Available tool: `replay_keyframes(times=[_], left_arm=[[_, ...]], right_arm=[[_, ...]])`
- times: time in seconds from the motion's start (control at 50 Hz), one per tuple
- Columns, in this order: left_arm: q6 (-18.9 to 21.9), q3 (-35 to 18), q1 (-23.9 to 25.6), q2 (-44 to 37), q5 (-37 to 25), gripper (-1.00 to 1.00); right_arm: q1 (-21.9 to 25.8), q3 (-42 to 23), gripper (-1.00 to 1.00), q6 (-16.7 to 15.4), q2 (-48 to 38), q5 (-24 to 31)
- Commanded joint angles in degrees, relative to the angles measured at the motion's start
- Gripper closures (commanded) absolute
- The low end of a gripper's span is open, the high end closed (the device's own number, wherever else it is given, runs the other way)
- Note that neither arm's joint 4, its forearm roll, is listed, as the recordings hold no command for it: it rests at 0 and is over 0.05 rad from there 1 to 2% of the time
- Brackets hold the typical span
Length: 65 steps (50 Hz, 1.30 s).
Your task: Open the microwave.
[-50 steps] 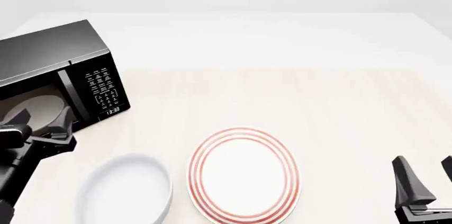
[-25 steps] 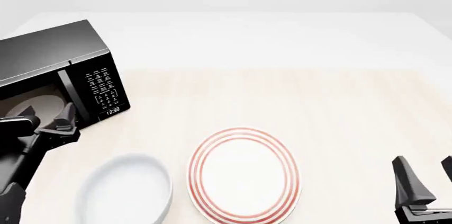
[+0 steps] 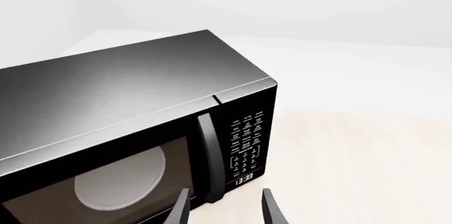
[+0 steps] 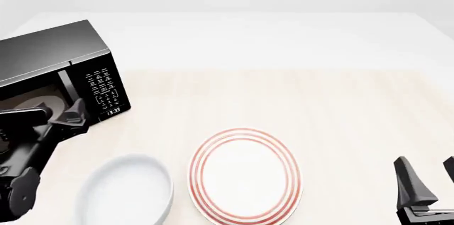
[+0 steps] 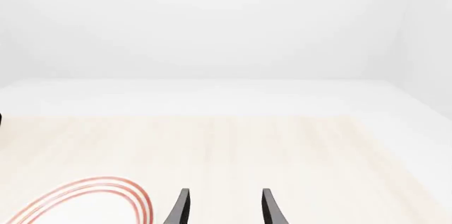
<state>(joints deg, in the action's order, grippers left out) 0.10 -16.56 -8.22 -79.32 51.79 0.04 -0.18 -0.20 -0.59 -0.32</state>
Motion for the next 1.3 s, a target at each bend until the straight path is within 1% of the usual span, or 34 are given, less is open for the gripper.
replay_keyframes(times=[0.02, 0.1, 0.34, 0.8, 1.1, 1.16, 1.18, 1.3], left_arm=[[-1.3, -2.4, 0.3, -5.6, 2.5, -1.0], [-1.6, -3.1, 0.1, -8.3, 3.7, -1.0], [-1.8, -5.3, 0.0, -11.2, 3.4, -1.0], [-2.5, -8.7, -0.8, -17.3, 5.7, -1.0], [-3.1, -11.3, -0.7, -21.4, 5.1, -1.0], [-3.1, -11.6, -0.7, -21.6, 4.8, -1.0], [-3.4, -12.6, -0.6, -22.5, 3.6, -1.0], [-3.4, -12.8, -0.9, -23.6, 3.9, -1.0]], right_arm=[[0.0, 0.0, -1.0, 0.0, 0.0, 0.0], [0.0, 0.0, -1.0, 0.0, 0.0, 0.0], [0.0, 0.0, -1.0, 0.0, 0.0, 0.0], [0.0, 0.0, -1.0, 0.0, 0.0, 0.0], [0.0, 0.0, -1.0, 0.0, 0.0, 0.0], [0.0, 0.0, -1.0, 0.0, 0.0, 0.0], [0.0, 0.0, -1.0, 0.0, 0.0, 0.0], [0.0, 0.0, -1.0, 0.0, 0.0, 0.0]])
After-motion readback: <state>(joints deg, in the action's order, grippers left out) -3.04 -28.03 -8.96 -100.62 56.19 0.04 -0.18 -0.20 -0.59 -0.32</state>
